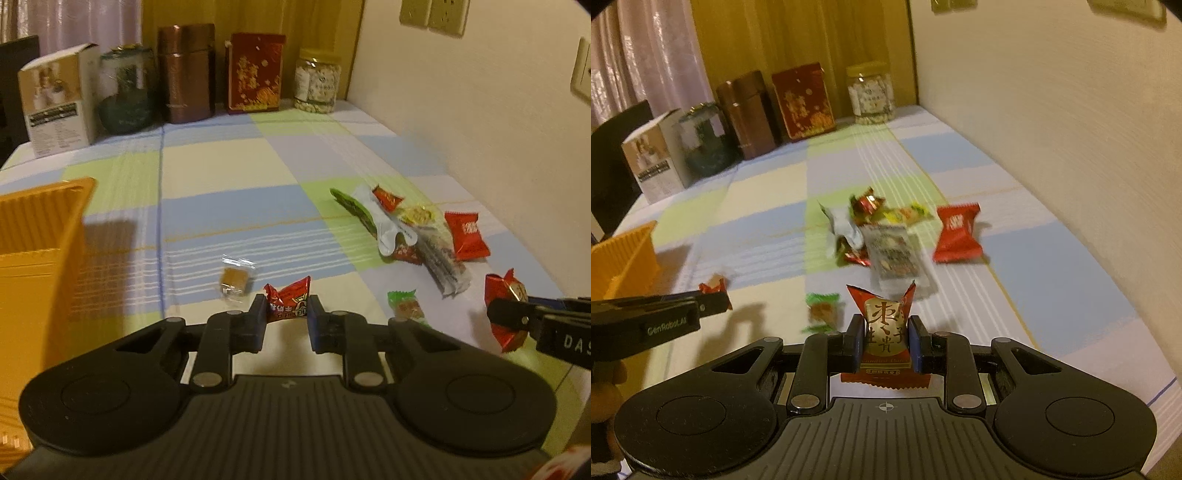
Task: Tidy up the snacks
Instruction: 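Carry both red candies over the orange tray and open both tools to drop them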
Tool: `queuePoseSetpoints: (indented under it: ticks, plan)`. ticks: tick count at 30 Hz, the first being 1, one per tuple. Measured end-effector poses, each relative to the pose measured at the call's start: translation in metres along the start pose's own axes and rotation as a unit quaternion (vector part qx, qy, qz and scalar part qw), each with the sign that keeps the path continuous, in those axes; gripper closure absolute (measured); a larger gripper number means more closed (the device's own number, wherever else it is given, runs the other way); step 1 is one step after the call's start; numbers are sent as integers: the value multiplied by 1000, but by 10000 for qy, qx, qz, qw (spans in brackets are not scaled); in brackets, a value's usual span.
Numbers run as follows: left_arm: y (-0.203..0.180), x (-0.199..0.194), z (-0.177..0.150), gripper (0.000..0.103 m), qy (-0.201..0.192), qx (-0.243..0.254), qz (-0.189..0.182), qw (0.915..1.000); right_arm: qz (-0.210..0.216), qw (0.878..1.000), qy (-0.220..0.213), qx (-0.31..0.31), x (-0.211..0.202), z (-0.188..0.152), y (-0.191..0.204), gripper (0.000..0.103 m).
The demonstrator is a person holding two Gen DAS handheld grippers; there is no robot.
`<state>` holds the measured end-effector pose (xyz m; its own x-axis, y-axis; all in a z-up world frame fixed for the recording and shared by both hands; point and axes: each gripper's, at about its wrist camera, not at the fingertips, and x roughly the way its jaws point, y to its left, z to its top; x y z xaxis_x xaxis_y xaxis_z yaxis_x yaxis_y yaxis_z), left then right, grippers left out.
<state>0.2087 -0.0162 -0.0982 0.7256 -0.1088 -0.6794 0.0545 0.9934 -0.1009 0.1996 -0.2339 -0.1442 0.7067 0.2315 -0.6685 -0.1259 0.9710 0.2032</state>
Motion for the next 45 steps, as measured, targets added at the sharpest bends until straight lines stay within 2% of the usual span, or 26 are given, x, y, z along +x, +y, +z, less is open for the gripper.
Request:
queuePoseSetpoints:
  ticks: [9,16,23,30,40,42,45]
  plan:
    - [29,-68,9,83,-192,-250,202,9993,419,9987,-196,-215,-37,25,42,78]
    - [66,-115,10,83,-325,-447,468,9974,957,9940,-224,-477,-57,33,100,78]
    - [123,-147,3,83,-321,-657,889,9934,1579,9853,-44,-650,-50,28,173,78]
    - [179,-155,-5,83,-117,-792,1210,9894,1996,9763,186,-821,-30,21,232,78]
    - [221,-139,-22,83,152,-987,1177,9880,2113,9717,465,-946,3,10,275,78]
    - [224,-134,-23,81,205,-992,1178,9879,2104,9717,512,-946,9,8,278,78]
    - [230,-129,-25,71,241,-1025,1214,9870,2102,9717,568,-922,15,6,280,78]
